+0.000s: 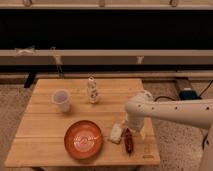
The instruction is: Place the pepper on the white sponge
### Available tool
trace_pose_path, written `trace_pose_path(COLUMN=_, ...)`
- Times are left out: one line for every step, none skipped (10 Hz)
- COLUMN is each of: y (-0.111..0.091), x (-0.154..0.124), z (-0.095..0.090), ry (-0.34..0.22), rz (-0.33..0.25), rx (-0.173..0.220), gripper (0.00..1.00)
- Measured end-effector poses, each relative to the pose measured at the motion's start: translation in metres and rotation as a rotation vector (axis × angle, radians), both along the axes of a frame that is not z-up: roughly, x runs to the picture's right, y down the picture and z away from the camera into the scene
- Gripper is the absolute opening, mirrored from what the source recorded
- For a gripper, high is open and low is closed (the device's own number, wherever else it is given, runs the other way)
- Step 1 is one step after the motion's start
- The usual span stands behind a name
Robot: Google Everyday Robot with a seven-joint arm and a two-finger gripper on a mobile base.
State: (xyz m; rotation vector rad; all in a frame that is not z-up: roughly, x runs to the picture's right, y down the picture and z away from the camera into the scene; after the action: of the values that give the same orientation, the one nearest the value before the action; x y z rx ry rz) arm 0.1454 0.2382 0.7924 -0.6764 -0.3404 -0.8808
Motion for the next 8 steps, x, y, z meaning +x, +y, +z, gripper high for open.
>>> trace_pose_path(y=-0.0014, x=0.0010, z=0.0000, ry=0.005, rz=0.005, rx=0.009, gripper=0.80)
trace_pose_path(y=-0.0027, x=0.0013, z=-0.0001, ry=0.007, rz=0.010, rx=0.016, gripper=0.80)
trace_pose_path(y=-0.0050, x=0.0027, z=-0.0007, ry=0.012, rz=0.021, rx=0.028, gripper=0.80)
trace_pose_path(y=-0.0069, x=0.0043, z=-0.0017, ry=0.015, rz=0.030, rx=0.038, gripper=0.80)
trace_pose_path(y=-0.0083, x=0.0046, z=-0.0024, ry=0.014, rz=0.036, rx=0.045, gripper=0.80)
trace_pose_path(y=-0.0094, x=0.0036, z=-0.0030, ry=0.012, rz=0.041, rx=0.050, gripper=0.80)
trace_pose_path(y=-0.0100, x=0.0031, z=-0.0041, ry=0.010, rz=0.047, rx=0.053, gripper=0.80)
trace_pose_path(y=-0.0105, x=0.0020, z=-0.0052, ry=0.007, rz=0.050, rx=0.056, gripper=0.80)
